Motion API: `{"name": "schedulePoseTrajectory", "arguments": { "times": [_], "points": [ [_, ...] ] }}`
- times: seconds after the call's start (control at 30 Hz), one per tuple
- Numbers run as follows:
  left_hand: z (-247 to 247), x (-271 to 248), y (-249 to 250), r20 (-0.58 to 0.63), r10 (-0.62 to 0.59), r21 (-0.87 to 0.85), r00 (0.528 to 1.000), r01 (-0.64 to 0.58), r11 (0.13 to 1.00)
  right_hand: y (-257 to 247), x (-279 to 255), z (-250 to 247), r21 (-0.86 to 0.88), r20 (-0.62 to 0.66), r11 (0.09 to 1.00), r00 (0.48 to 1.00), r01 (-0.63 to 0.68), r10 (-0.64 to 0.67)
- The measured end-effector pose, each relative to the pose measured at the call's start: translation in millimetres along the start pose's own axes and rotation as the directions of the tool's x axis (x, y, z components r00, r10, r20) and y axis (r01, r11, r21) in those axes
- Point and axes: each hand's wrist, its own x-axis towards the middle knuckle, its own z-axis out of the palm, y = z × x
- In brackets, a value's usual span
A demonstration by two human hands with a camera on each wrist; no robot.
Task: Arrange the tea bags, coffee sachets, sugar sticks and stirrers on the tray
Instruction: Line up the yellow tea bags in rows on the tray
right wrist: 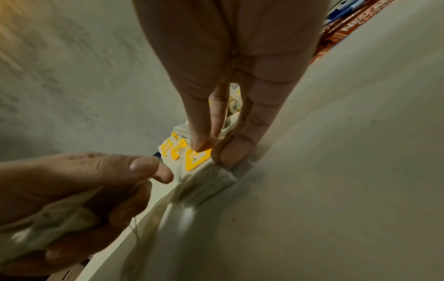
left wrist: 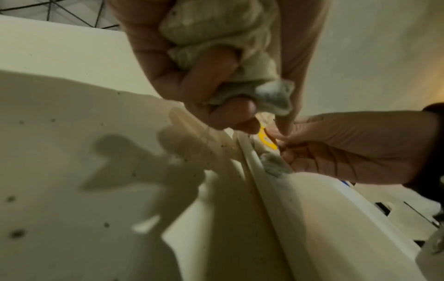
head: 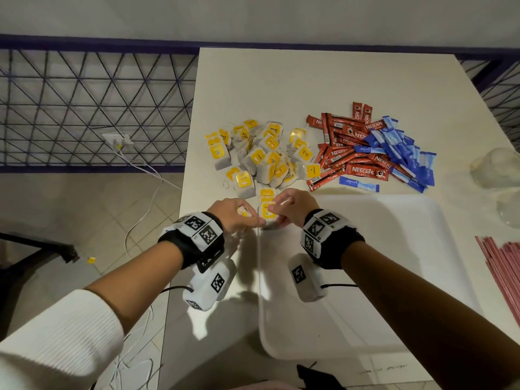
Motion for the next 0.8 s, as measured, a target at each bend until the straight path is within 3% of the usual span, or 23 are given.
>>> {"name": "schedulePoseTrajectory", "arguments": {
  "times": [0.1,0.2,0.3,0.67,0.8],
  "points": [
    [5,3,2,0.019,-0.018,0.036,1.000,0.017,0.999,5,1,-1,0.015,-0.056,1.000,0.998,-0.001,0.001],
    [7,5,2,-0.040,-0.021,0.104,0.999,0.025,0.994,10,0,-4,-0.045,-0.077,0.999,0.997,-0.026,0.022],
    [7,5,2,-0.093,-0.020,0.085,0.995,0.028,0.996,12,-1,-3,-0.065,-0.049,0.997,0.998,-0.045,0.042],
    [4,6,7,-0.101,-0.039,0.083,0.994,0.048,0.995,12,5,-2,-0.071,-0.035,0.997,0.999,-0.037,0.035],
    [-1,-2,12,-0.110,-0.099,0.018,0.989,0.102,0.995,7,-1,-10,-0.088,-0.050,0.995,0.998,0.039,-0.044]
  ]
}}
